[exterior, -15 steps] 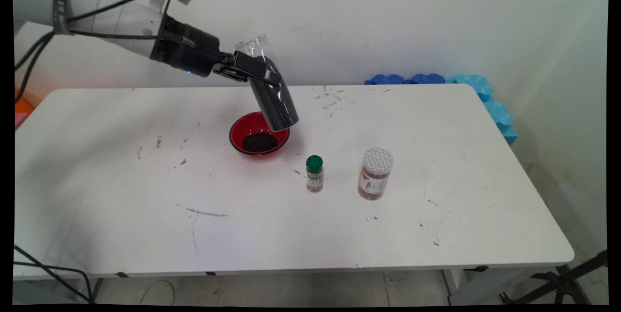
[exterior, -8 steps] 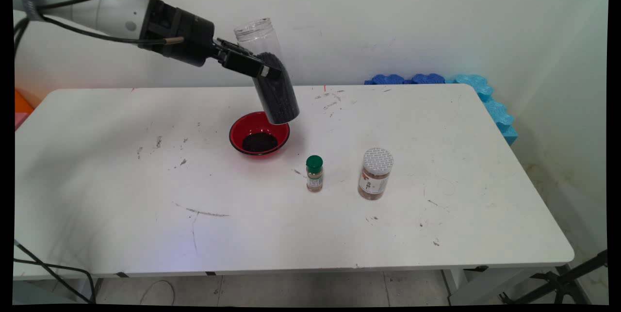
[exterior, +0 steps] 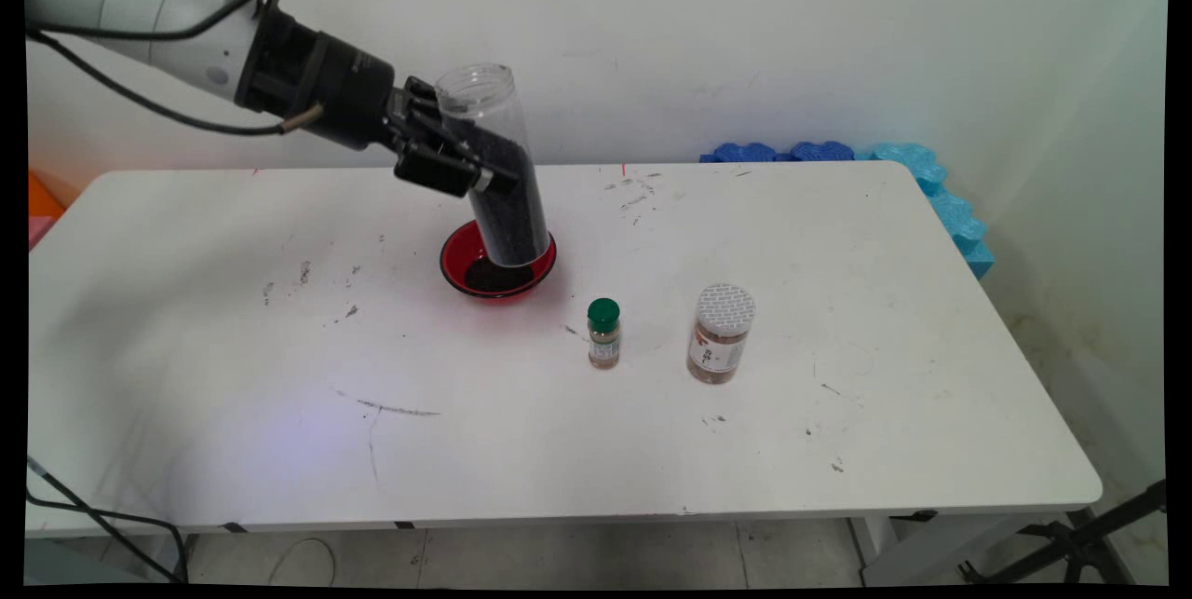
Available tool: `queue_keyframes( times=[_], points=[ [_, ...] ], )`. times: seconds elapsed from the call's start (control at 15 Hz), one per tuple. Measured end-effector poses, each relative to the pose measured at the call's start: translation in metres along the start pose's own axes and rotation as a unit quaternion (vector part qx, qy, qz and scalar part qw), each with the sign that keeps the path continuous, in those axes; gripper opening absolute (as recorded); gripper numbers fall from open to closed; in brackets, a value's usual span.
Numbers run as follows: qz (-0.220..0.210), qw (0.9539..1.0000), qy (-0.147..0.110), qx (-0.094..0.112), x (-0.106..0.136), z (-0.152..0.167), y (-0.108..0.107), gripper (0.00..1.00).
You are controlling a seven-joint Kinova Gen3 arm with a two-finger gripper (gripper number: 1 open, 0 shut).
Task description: Pour the black seasoning powder in the red bowl, then place the picked object on the table
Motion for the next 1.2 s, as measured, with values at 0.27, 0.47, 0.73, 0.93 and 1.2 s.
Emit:
queue_keyframes(
  times=[0.27,0.47,0.73,0.93,1.2],
  points=[
    [0.012,0.9998,-0.014,0.001,-0.005,0.002,0.007,0.00],
    [0.007,0.9998,-0.017,-0.002,-0.015,0.008,0.012,0.00],
    [0.001,0.9999,-0.017,-0.003,-0.037,0.021,0.016,0.00],
    [-0.003,0.9999,-0.016,-0.002,-0.055,0.033,0.018,0.00],
    [-0.006,0.9998,-0.019,-0.003,-0.077,0.050,0.020,0.00]
  ],
)
